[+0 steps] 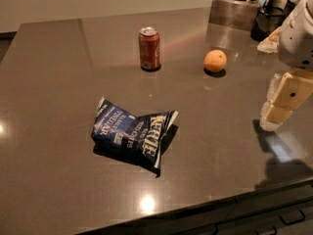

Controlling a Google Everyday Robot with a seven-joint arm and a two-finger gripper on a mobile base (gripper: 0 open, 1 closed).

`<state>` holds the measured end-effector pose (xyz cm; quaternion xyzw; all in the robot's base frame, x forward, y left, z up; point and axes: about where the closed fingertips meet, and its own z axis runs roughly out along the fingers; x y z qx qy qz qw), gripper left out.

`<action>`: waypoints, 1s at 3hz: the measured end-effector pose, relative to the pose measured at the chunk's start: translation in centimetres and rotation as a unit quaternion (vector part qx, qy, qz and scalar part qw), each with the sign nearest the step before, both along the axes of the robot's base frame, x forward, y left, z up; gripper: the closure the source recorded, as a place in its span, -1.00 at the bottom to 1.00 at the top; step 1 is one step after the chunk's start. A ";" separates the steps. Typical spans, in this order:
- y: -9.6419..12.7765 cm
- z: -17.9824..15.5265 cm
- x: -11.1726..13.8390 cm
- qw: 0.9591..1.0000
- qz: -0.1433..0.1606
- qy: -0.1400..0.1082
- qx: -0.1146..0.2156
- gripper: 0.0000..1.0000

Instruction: Move coke can near blue chip bag

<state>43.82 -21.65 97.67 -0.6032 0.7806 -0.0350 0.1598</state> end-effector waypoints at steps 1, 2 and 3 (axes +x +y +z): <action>0.0 0.0 0.0 1.000 0.000 0.000 0.000 -1.00; 1.8 0.6 2.9 0.999 -0.015 -0.010 0.034 -1.00; 3.2 0.9 5.4 0.997 -0.035 -0.012 0.069 -1.00</action>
Offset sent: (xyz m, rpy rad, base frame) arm 0.0495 0.0320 0.0087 0.1039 -0.0216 -0.0414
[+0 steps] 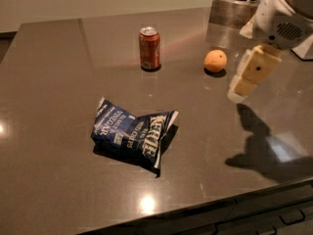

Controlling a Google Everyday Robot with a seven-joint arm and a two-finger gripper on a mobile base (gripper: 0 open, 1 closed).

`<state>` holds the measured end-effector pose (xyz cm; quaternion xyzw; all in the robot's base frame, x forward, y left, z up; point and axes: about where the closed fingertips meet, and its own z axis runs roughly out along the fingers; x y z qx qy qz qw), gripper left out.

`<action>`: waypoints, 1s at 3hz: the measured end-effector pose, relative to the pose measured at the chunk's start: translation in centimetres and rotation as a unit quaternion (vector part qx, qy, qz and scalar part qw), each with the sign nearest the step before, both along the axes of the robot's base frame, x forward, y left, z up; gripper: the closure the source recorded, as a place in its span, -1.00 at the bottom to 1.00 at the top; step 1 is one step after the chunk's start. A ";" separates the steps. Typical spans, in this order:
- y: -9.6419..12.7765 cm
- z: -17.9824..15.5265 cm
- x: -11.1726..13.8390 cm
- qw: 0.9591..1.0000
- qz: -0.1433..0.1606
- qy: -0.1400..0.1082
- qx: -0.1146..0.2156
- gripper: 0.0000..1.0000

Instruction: Move coke can near blue chip bag

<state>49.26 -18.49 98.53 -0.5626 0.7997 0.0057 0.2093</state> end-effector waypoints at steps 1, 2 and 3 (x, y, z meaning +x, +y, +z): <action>2.0 0.1 3.4 0.997 -0.030 -0.007 0.064 -1.00; 4.6 -0.7 6.8 0.992 -0.046 -0.020 0.115 -1.00; 7.6 -1.5 11.2 0.985 -0.050 -0.053 0.159 -1.00</action>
Offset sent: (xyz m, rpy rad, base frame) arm 0.1336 0.0839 -0.0122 0.3978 -0.1395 -0.1484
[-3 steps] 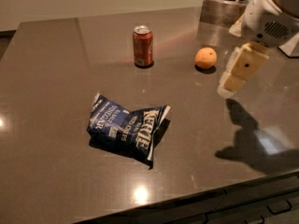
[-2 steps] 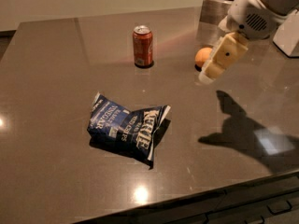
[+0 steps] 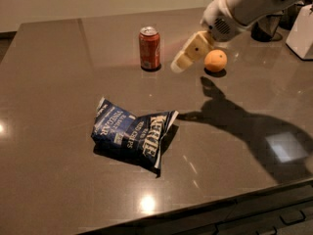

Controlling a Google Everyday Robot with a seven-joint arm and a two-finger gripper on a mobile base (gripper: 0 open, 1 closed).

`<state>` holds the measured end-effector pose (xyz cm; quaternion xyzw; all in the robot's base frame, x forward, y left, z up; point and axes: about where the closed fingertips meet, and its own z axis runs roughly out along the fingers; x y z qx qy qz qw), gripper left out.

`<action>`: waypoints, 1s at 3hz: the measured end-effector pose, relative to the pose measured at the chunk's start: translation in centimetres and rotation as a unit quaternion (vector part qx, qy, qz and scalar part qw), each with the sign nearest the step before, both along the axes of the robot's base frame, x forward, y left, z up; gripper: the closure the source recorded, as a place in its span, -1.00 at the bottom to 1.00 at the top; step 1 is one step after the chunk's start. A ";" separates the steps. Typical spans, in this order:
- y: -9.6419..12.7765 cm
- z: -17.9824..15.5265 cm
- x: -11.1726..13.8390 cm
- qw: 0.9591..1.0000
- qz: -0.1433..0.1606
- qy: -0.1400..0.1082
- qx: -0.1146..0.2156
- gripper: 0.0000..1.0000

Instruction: Move coke can near blue chip bag

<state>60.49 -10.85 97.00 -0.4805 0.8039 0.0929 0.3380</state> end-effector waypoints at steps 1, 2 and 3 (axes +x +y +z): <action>2.5 -0.8 3.9 0.999 0.001 -0.025 0.028 -1.00; 5.0 -1.7 7.4 0.998 0.006 -0.036 0.056 -1.00; 7.3 -2.3 9.3 0.996 0.017 -0.036 0.080 -1.00</action>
Offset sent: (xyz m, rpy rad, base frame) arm 0.1156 0.0754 -0.0230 0.1824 -0.0971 0.0221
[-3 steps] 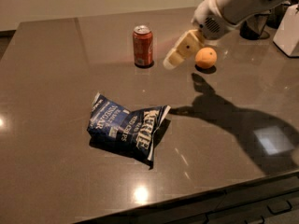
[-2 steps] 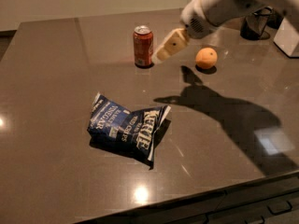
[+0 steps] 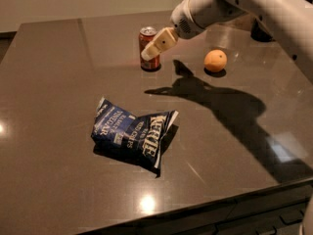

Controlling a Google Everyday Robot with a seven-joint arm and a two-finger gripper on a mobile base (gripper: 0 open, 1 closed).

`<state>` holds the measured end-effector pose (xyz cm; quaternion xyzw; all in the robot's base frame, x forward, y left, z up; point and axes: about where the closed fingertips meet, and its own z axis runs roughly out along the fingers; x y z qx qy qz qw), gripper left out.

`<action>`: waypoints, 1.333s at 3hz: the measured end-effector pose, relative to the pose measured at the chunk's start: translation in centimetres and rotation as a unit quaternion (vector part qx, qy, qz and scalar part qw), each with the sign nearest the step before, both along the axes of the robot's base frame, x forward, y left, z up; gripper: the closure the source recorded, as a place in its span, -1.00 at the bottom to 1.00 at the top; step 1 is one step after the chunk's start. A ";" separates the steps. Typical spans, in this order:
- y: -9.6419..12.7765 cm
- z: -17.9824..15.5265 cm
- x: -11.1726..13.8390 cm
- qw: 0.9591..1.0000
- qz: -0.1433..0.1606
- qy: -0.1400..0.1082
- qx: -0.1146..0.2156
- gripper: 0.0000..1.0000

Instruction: Move coke can near blue chip bag

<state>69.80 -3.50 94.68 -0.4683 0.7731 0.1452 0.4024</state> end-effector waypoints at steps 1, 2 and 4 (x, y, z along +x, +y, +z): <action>1.9 -0.6 1.1 1.000 0.010 0.004 0.016 -1.00; 3.0 -1.2 2.1 1.000 0.014 0.010 0.026 -1.00; 3.9 -2.0 3.6 0.999 0.008 0.018 0.035 -0.29</action>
Offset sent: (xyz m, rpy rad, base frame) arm 0.0337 0.0381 -0.0154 0.0755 0.0303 0.0309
